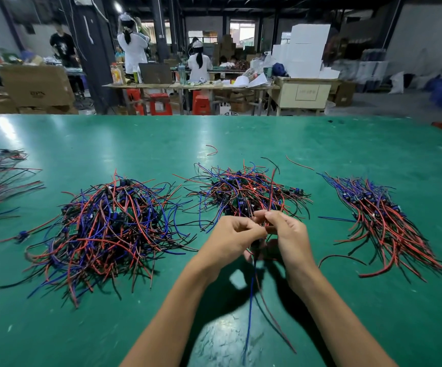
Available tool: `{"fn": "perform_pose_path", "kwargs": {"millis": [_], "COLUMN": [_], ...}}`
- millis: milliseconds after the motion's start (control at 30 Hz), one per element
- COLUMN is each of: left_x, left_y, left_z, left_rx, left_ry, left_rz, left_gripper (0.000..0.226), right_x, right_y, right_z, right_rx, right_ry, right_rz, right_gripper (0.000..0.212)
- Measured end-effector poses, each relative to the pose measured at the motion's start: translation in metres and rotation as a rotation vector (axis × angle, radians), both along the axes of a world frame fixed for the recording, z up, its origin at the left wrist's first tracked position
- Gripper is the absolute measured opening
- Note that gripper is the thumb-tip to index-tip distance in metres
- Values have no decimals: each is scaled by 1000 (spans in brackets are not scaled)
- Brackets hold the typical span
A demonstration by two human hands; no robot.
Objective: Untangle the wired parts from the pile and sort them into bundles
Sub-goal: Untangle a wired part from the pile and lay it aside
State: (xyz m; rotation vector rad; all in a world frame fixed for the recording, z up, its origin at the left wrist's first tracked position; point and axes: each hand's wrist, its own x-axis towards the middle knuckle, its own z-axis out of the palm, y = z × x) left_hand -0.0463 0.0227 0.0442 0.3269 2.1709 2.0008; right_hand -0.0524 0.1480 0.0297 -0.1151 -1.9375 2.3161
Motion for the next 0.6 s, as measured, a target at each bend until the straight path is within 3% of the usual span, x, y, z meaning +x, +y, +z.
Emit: {"fn": "perform_pose_path", "kwargs": {"millis": [300,433,600], "left_x": [5,4,-5], "left_y": [-13,-16,-27], "left_z": [5,6,3], "left_rx": [-119,-12,62], "left_ry": [-77,-158,-330], "left_rz": [-311,-274,-262], "left_gripper": [43,19,42], "right_x": [-9,-9,-10], "right_y": [23,27,34], "right_z": [3,4,5], "right_rx": [-151,-217,-275], "right_ry": [-44,-38,31], "right_rz": [-224,-205,-250], "right_gripper": [30,25,28]}}
